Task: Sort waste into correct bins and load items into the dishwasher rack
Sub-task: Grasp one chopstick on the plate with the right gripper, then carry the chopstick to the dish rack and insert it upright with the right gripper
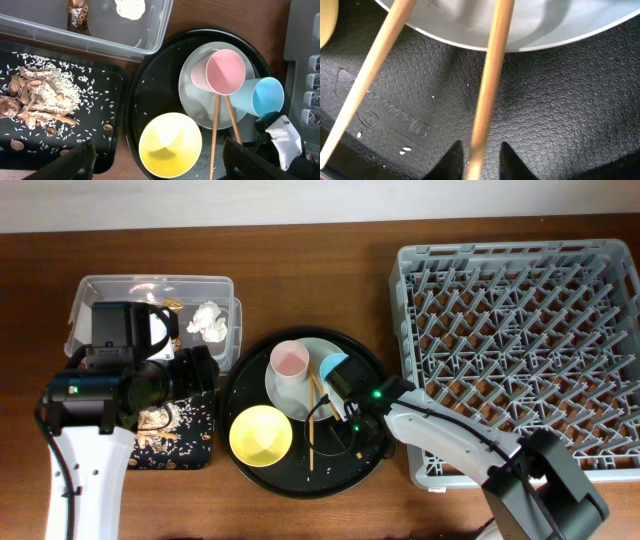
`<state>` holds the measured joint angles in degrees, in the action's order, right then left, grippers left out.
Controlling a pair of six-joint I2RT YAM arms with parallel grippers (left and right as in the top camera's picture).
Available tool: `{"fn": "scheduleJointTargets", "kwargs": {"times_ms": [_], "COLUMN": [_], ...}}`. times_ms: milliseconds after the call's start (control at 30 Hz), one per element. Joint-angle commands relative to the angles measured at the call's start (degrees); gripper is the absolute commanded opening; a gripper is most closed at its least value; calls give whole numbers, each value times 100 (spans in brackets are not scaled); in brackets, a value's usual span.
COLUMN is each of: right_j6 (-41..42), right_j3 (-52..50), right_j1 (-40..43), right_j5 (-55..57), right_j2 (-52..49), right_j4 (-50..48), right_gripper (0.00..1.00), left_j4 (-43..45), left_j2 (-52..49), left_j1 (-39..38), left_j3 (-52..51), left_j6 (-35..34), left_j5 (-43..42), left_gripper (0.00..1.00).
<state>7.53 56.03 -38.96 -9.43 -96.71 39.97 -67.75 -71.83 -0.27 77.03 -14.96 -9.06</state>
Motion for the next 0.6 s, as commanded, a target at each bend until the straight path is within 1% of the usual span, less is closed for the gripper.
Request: {"fn": "scheduleJointTargets", "kwargs": {"times_ms": [0, 67, 133, 233, 300, 367, 567], "right_j6": [11, 50, 52, 52, 52, 57, 396], "right_j3": [-33, -31, -26, -7, 37, 184, 660], "right_j1": [-42, -42, -42, -42, -42, -42, -35], "right_j5": [66, 66, 66, 66, 66, 66, 133], "right_j2": [-59, -59, -57, -52, -50, -42, -42], "right_j4": [-20, -17, -15, 4, 26, 37, 396], "right_gripper": [17, 17, 16, 12, 8, 6, 5], "left_j4": [-4, -4, -4, -35, -48, -48, -92], "left_j2": [55, 55, 55, 55, 55, 55, 55], "left_j1": [-22, -22, -22, -22, -22, -22, -22], "left_j3": [57, 57, 57, 57, 57, 57, 57], "left_j6": [94, 92, 92, 92, 92, 92, 92], "left_j5": [-28, 184, 223, 223, 223, 223, 225], "left_gripper": [80, 80, 81, 80, 80, 81, 81]}}
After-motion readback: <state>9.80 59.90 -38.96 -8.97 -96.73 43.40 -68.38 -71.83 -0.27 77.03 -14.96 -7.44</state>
